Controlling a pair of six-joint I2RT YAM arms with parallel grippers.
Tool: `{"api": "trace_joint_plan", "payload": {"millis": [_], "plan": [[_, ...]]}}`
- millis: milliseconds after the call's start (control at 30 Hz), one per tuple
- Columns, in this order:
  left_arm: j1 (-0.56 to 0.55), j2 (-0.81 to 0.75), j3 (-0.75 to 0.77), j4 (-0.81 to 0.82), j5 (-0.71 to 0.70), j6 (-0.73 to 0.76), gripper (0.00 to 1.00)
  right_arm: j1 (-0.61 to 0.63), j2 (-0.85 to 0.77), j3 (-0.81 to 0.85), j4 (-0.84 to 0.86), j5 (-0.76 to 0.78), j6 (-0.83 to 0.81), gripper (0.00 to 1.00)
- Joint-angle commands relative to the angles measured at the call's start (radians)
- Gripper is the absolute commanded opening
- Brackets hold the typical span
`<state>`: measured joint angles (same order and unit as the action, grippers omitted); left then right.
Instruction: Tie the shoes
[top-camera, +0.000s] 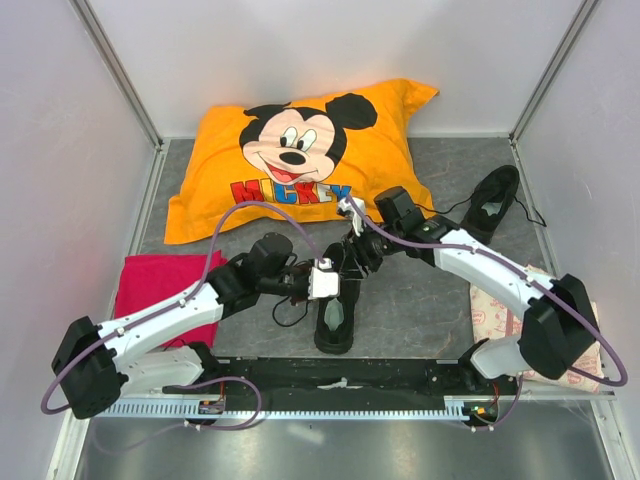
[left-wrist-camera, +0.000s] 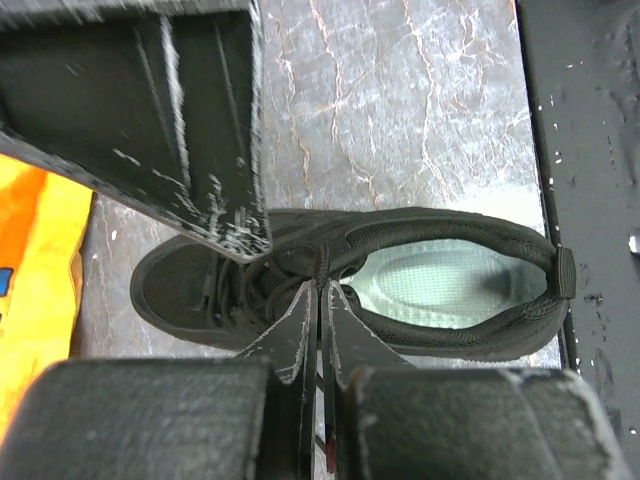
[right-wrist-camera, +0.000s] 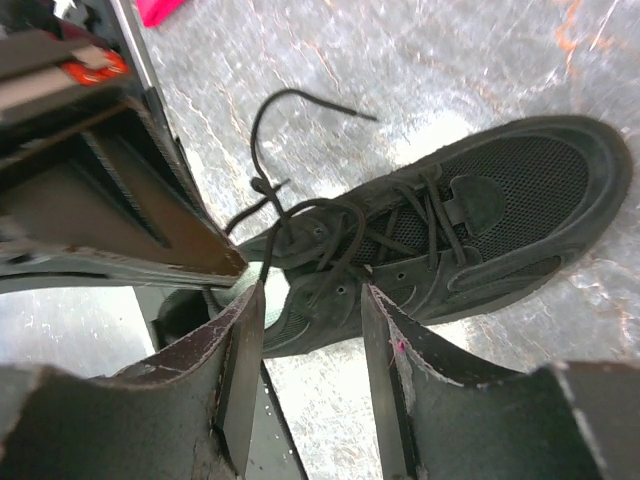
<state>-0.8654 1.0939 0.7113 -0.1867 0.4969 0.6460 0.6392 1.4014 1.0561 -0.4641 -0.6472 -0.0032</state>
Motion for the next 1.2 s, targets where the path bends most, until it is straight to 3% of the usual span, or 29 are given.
{"api": "trace_joint_plan", "payload": {"millis": [0,267,367,567,633,767,1167], "plan": [[0.008,-0.009,0.017,-0.020,-0.052,-0.042,0.02,0.002,0.057,0.047,0.016,-0.011,0.000,0.50],[0.019,0.030,0.039,-0.037,-0.103,-0.065,0.02,0.002,0.117,0.064,0.016,-0.051,0.029,0.50],[0.019,0.052,0.050,-0.036,-0.107,-0.078,0.02,0.004,0.128,0.067,0.016,-0.084,0.032,0.43],[0.028,0.081,0.065,-0.027,-0.113,-0.135,0.02,0.002,0.125,0.062,0.016,-0.117,0.029,0.14],[0.032,0.087,0.068,-0.025,-0.110,-0.149,0.02,-0.003,0.122,0.058,0.016,-0.118,0.031,0.00],[0.045,0.095,0.080,-0.043,-0.101,-0.200,0.02,-0.026,0.104,0.045,0.022,-0.138,0.039,0.00],[0.088,0.159,0.168,-0.177,0.037,-0.601,0.02,-0.059,0.064,-0.019,0.108,-0.193,0.114,0.00]]}}
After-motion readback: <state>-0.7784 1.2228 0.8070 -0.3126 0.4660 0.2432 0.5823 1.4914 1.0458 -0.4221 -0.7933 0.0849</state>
